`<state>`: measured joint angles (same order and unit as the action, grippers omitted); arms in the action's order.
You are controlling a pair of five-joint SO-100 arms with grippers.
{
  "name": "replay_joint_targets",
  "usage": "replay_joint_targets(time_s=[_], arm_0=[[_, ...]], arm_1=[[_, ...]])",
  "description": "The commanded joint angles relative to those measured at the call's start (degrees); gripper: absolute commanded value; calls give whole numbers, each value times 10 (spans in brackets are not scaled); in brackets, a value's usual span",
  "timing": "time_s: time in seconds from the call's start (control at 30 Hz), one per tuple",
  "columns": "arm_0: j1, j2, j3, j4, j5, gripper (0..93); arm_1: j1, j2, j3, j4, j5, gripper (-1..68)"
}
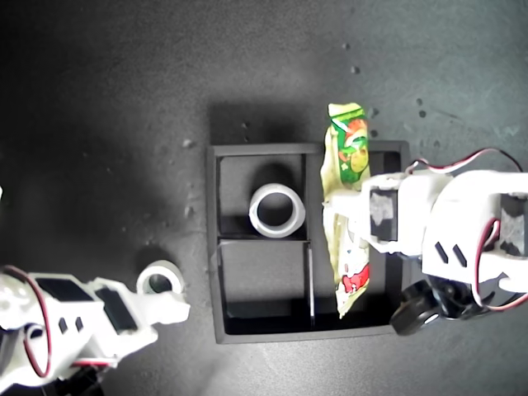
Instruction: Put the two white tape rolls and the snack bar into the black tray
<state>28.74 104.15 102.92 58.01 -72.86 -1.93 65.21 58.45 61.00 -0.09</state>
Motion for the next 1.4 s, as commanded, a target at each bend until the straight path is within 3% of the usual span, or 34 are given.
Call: replay_joint_targets(time_s=[0.0,0.17,0.3,0.5,1.1,1.17,1.3,1.37], arm_0=[[11,-3,11,-11,-17,141],[7,11,68,-18,-46,165],[18,2,69,-22,-54,165],[39,-8,80,-55,-76,165],[31,-53,163,-162,-104,173],[26,-69,163,-168,-109,144],[7,-105,164,-172,-127,2],[-2,-97,156,-169,-115,1]], arm_1=[[-8,6,-21,11,4,27],[-11,6,-14,36,17,162],[-11,7,-14,44,23,144],[10,12,-25,65,56,169],[14,13,-72,135,138,87],[13,13,-76,141,161,68],[27,13,-122,162,317,-1],[41,13,-178,207,430,-3]])
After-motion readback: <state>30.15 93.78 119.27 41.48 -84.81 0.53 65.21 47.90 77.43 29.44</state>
